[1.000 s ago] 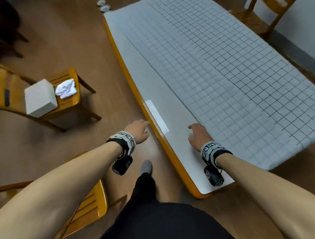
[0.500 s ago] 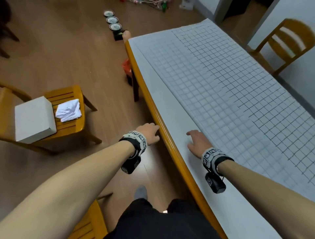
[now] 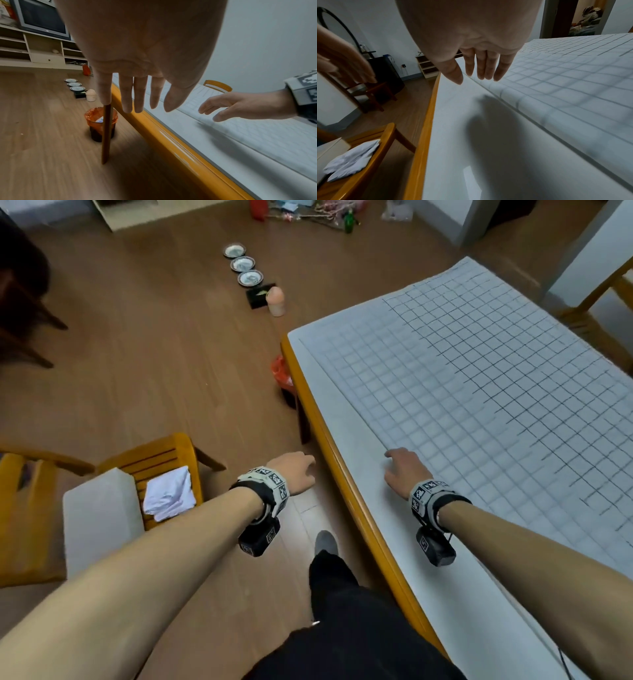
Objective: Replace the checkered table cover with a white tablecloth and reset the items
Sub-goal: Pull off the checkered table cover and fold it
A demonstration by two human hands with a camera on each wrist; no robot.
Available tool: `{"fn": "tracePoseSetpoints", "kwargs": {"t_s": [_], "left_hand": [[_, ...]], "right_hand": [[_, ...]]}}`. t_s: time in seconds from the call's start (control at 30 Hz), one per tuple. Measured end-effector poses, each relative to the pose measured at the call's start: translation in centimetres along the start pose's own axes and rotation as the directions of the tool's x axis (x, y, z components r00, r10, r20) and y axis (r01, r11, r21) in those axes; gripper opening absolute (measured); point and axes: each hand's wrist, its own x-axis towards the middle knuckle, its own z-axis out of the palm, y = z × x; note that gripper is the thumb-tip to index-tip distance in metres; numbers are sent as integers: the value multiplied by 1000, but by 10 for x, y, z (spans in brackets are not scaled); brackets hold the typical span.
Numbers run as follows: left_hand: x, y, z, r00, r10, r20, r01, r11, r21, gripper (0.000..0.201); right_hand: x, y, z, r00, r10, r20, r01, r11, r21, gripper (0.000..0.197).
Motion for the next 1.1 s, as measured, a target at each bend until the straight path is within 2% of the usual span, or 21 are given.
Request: {"fn": "tracePoseSetpoints", "kwargs": {"t_s": [0.17, 0.3, 0.47, 0.57, 0.63, 0.7, 0.8, 0.9, 1.03, 1.1], "left_hand": [[52, -49, -79, 999, -23, 31, 21, 997, 80, 52], [102, -72, -127, 1000, 5, 8, -6, 994, 111, 50], [172, -84, -155, 990, 131, 51, -136, 984, 117, 50], [227, -92, -164, 965, 246, 93, -258, 954, 153, 52], [267, -94, -170, 934, 342, 101, -356, 911, 209, 58], [305, -95, -173, 879, 460, 125, -476, 836, 274, 68], [353, -97, -174, 750, 619, 233, -652, 634, 416, 74], [376, -106, -171, 665, 694, 278, -717, 489, 497, 72], [397, -114, -180, 571, 778, 261, -774, 405, 486, 58], [408, -115, -187, 558, 792, 246, -786, 411, 461, 46]], "right_hand": [[90, -36, -31, 998, 56, 1, -56, 997, 53, 55], [142, -52, -43, 995, 96, -5, -96, 995, -2, 54], [185, -63, -42, 986, 163, 24, -157, 974, -165, 59], [201, -68, -34, 980, 201, -10, -199, 957, -212, 48], [209, -73, -29, 969, 242, -52, -248, 950, -192, 36], [213, -78, -23, 946, 310, -97, -321, 937, -140, 28], [215, -90, -16, 873, 459, -167, -467, 884, -16, 24], [218, -104, -9, 791, 582, -188, -571, 813, 117, 26], [229, -117, -1, 705, 674, -222, -628, 738, 247, 26], [231, -123, 4, 677, 694, -247, -635, 719, 282, 25]]}}
